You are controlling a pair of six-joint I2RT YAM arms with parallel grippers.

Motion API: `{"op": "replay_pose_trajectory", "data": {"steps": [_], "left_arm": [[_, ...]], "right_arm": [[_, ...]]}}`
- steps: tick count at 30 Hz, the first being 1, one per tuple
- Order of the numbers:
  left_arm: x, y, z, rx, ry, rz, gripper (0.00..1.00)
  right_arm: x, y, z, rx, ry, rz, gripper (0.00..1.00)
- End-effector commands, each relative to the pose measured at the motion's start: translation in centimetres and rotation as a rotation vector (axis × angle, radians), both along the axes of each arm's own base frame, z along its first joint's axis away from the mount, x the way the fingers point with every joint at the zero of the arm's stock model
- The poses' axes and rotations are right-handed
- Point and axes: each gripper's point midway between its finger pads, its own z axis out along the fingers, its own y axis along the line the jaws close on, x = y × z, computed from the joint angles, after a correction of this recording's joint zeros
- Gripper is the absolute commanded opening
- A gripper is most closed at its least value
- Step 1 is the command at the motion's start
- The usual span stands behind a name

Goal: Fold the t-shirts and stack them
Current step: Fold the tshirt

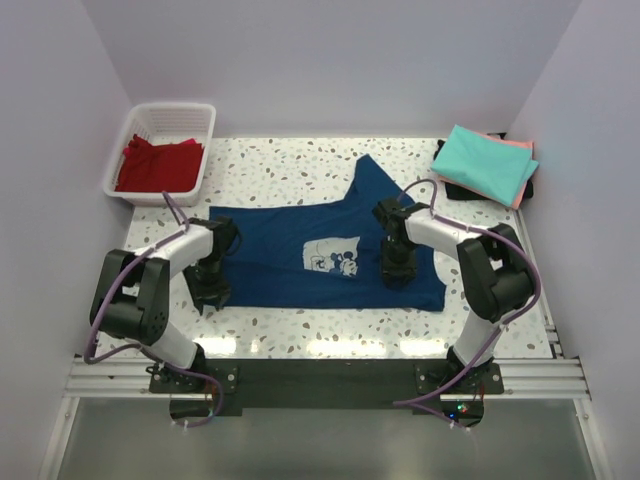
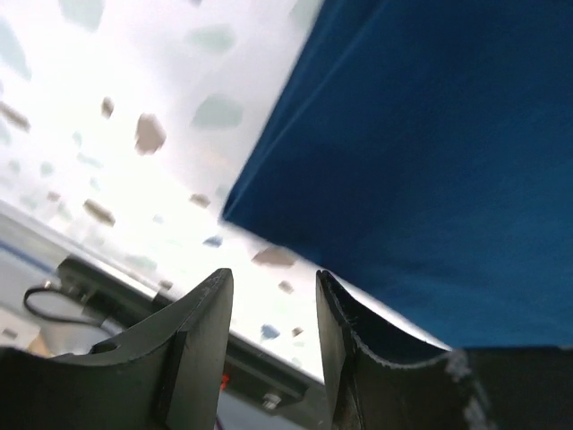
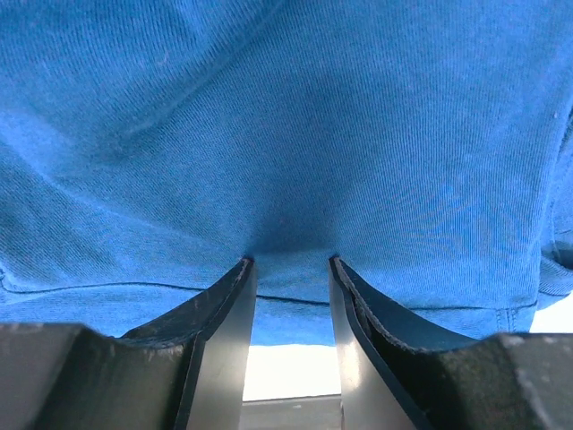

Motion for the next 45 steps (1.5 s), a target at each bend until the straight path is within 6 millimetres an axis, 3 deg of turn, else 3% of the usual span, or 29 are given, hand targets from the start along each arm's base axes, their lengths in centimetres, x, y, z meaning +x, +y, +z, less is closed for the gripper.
{"op": "replay_pose_trajectory", "data": {"steps": [1, 5, 8, 12, 14, 17, 20, 21, 23, 26, 30, 35, 38, 45], "left_arm": [[-2.3, 0.1, 1.5, -0.001, 0.029, 0.030, 0.47], [-1.1, 0.5, 2.7, 0.025, -0.032, 0.031, 0.45], [2.5, 0.6, 4.8, 0.047, -0.160, 0.035, 0.46], [9.7, -0.3, 8.2, 0.004, -0.410, 0.039, 0.48], [12.9, -0.5, 8.8, -0.024, -0.507, 0.044, 0.48], [16.8, -1.0, 8.9, -0.045, -0.583, 0.034, 0.46], [19.9, -1.1, 6.7, -0.021, -0.566, -0.006, 0.42], [21.1, -1.1, 6.7, -0.016, -0.580, -0.021, 0.40], [22.2, -0.4, 4.9, 0.035, -0.541, -0.040, 0.38], [24.6, -0.2, 4.0, 0.062, -0.562, -0.075, 0.35], [27.8, 0.5, 4.6, 0.099, -0.605, -0.131, 0.37], [30.4, 1.9, 5.9, 0.138, -0.611, -0.200, 0.41], [31.3, 2.4, 5.8, 0.154, -0.614, -0.231, 0.43], [31.9, 2.4, 3.2, 0.076, -0.564, -0.219, 0.43]], "right_arm": [[-4.7, -2.7, -1.1, -0.101, 0.171, 0.027, 0.42], [-4.7, -2.9, 0.0, -0.101, 0.147, 0.026, 0.42], [-2.6, -3.3, 2.2, -0.133, 0.040, 0.025, 0.42], [2.0, -2.7, 6.1, -0.133, -0.142, 0.019, 0.43], [3.7, -2.4, 7.0, -0.132, -0.202, 0.016, 0.44], [6.0, -1.5, 8.1, -0.104, -0.271, 0.007, 0.44], [8.1, -0.4, 8.3, -0.057, -0.334, 0.002, 0.44], [8.7, -0.1, 8.3, -0.044, -0.348, 0.000, 0.44], [9.5, 0.6, 7.8, -0.022, -0.346, 0.003, 0.44], [10.6, 1.5, 7.5, 0.005, -0.359, -0.003, 0.44], [10.8, 2.2, 6.8, 0.035, -0.353, -0.006, 0.44], [10.5, 2.7, 5.8, 0.056, -0.329, -0.015, 0.44], [10.7, 2.6, 5.5, 0.048, -0.329, -0.016, 0.44], [11.5, 2.8, 5.4, 0.035, -0.322, -0.013, 0.44]]}}
